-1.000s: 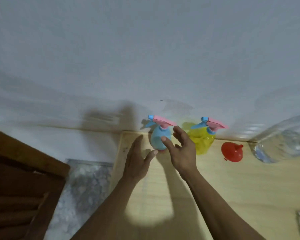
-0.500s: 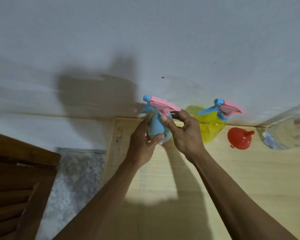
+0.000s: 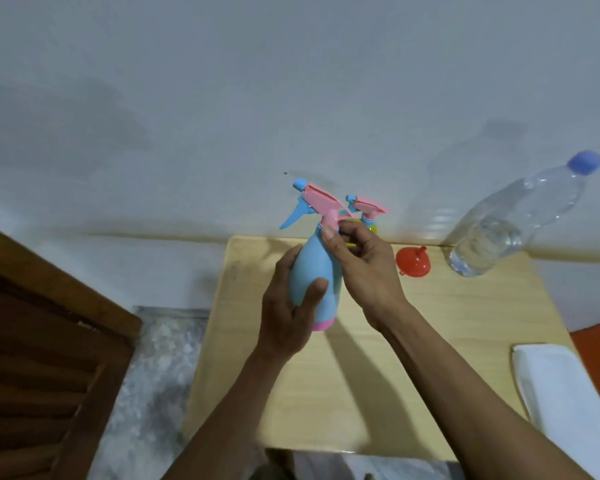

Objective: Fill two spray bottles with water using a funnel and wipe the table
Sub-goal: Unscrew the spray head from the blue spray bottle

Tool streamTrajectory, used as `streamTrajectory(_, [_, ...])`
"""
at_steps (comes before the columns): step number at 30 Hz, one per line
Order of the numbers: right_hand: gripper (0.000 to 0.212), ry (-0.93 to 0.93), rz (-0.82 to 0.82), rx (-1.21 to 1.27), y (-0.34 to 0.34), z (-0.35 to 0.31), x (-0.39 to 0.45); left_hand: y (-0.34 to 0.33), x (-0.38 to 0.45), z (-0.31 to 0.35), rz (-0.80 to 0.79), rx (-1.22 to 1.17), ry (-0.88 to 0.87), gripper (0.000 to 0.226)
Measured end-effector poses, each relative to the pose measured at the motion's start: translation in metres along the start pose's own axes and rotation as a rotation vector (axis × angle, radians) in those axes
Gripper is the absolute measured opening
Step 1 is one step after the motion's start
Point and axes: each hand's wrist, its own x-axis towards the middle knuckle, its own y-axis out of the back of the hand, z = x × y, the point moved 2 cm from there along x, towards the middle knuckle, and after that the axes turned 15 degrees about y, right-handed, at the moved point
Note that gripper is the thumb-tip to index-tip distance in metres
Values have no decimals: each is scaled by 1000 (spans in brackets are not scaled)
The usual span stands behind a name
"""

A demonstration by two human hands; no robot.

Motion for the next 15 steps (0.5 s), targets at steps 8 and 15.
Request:
streamTrajectory(8, [26, 28, 27, 124, 83, -40, -53, -61, -96, 41, -3, -85, 29, 34])
streamTrajectory(15, [40, -10, 20, 183, 134, -44, -91, -99, -145, 54, -30, -182, 78, 40])
